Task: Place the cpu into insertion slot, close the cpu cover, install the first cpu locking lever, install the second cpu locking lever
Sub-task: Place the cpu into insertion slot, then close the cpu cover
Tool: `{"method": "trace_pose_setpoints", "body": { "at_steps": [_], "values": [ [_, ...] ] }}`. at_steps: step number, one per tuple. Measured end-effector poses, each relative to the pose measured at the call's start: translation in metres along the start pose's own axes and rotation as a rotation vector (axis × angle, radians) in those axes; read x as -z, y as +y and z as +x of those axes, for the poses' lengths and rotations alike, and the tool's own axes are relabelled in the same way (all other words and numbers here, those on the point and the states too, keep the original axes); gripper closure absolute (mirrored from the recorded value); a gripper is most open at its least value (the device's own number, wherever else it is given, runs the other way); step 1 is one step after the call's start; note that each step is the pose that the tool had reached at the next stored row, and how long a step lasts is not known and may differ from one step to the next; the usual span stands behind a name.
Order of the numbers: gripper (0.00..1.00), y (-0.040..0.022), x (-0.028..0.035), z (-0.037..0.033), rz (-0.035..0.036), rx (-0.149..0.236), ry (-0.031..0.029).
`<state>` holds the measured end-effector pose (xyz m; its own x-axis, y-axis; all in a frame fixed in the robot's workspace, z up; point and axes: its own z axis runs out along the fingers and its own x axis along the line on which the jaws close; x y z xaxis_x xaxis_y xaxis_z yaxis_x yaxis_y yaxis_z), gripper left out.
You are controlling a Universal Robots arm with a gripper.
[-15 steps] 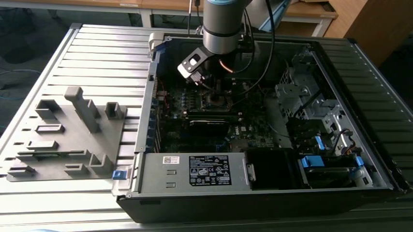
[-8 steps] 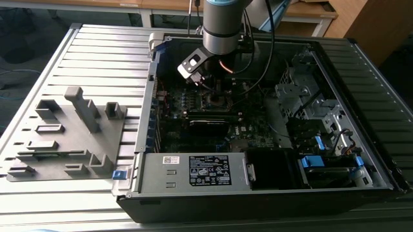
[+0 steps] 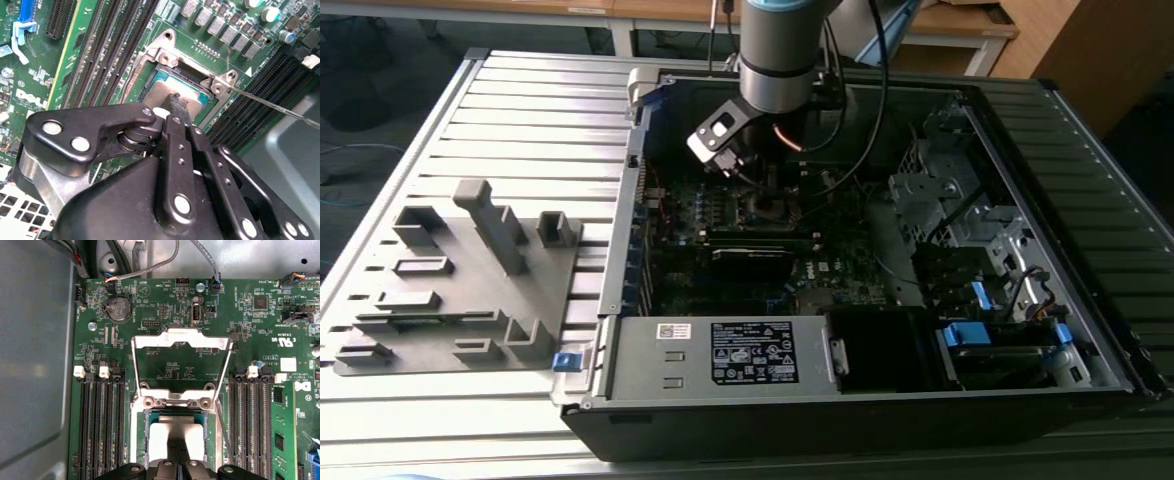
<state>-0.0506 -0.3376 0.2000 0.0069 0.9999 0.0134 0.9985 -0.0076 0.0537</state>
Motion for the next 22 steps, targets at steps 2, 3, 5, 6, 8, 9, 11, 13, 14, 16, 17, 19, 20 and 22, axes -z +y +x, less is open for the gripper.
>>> {"method": "trace_pose_setpoints", "body": {
  "at_steps": [2, 3, 5, 6, 8, 9, 11, 13, 14, 16, 17, 19, 20, 22],
  "values": [
    [0.89, 0.0001, 0.0048, -0.0002, 0.0012, 0.000, -0.0020],
    [0.89, 0.0002, 0.0071, -0.0002, 0.0012, 0.000, -0.0020],
    [0.89, 0.0004, 0.0117, -0.0002, 0.0013, 0.000, -0.0021],
    [0.89, 0.0006, 0.0140, -0.0001, 0.0013, 0.000, -0.0022],
    [0.89, 0.0008, 0.0180, -0.0001, 0.0014, 0.000, -0.0024],
    [0.89, 0.0008, 0.0183, -0.0001, 0.0014, 0.000, -0.0022],
    [0.89, 0.0010, 0.0182, -0.0001, 0.0013, 0.000, -0.0020],
    [0.89, 0.0033, 0.0182, -0.0001, 0.0015, 0.000, -0.0023],
    [0.89, 0.0044, 0.0181, -0.0001, 0.0016, 0.000, -0.0022],
    [0.89, 0.0052, 0.0181, -0.0001, 0.0020, 0.000, -0.0023],
    [0.89, 0.0053, 0.0187, -0.0001, 0.0022, 0.000, -0.0025],
    [0.89, 0.0054, 0.0196, 0.0000, 0.0021, 0.000, -0.0022],
    [0.89, 0.0054, 0.0196, 0.0000, 0.0020, 0.000, -0.0021],
    [0.89, 0.0055, 0.0214, 0.0000, 0.0021, 0.000, -0.0022]
  ]
}}
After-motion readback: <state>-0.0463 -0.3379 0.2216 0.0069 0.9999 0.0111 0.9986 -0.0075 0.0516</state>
